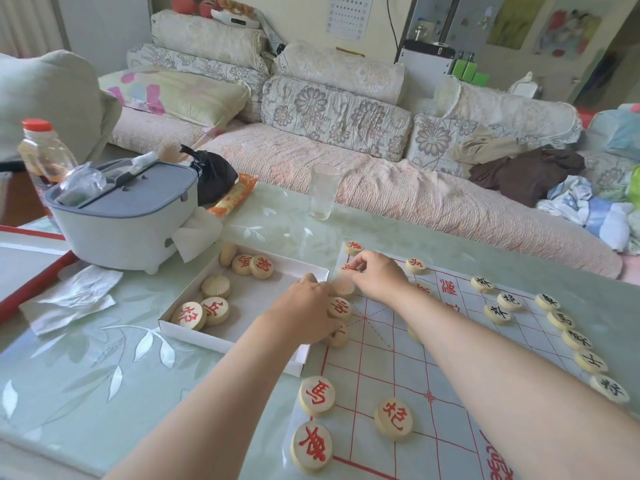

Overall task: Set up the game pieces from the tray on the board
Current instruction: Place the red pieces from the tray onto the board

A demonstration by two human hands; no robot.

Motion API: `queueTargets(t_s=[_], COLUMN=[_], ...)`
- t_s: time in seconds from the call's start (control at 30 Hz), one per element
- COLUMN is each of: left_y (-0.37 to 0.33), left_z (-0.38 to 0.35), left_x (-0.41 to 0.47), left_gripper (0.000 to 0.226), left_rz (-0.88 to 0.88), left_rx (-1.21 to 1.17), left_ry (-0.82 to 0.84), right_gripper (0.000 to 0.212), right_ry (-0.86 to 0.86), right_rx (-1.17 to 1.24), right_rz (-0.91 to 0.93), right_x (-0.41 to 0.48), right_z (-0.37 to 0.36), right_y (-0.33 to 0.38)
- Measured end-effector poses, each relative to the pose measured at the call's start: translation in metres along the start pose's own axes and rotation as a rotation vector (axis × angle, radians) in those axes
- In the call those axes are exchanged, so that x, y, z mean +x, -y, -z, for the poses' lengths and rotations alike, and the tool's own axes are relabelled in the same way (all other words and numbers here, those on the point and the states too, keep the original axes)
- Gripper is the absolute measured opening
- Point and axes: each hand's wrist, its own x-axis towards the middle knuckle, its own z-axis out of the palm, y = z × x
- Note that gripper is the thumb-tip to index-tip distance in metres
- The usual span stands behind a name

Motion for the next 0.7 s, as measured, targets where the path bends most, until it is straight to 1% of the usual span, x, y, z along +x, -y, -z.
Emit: queueTargets(t_s=[0.07, 0.17, 0.23, 0.33, 0.43, 0.53, 0.63, 0.7], left_y=[0.0, 0.0, 0.002, 0.01, 0.027, 0.051, 0.078, 0.095], left_z=[0.0, 0.002, 0.007, 0.018, 0.035, 0.056, 0.072, 0.079], left_x=[0.0, -0.001, -0.004, -0.007, -0.013, -0.027, -0.046, -0.056], left_gripper=[0.053, 0.051, 0.045, 0.039, 0.028, 0.03, 0.026, 0.029], left_rz=[0.002, 0.001, -0.004, 0.0, 0.056, 0.159, 0.266, 0.32], left_rx=[-0.001, -0.014, -0.039, -0.056, 0.003, 0.105, 0.199, 0.229], left_ry=[-0.004, -0.003, -0.021, -0.088, -0.162, -0.189, -0.204, -0.193], right_gripper=[0.02, 0.015, 0.013, 0.016, 0.012, 0.014, 0.027, 0.034], right_ry=[0.034, 0.013, -0.001, -0.034, -0.035, 0.077, 0.217, 0.271], right_rx=[-0.018, -0.055, -0.06, 0.001, 0.115, 0.197, 0.212, 0.167], right_rz=[0.003, 0.024, 0.064, 0.174, 0.285, 0.367, 0.438, 0.477], right_x=[0.0, -0.001, -0.005, -0.014, -0.029, -0.046, -0.061, -0.068], right_z=[0.001, 0.004, 0.007, 0.008, -0.001, -0.017, -0.033, -0.043], right_y=[0.002, 0.008, 0.016, 0.038, 0.074, 0.106, 0.13, 0.143])
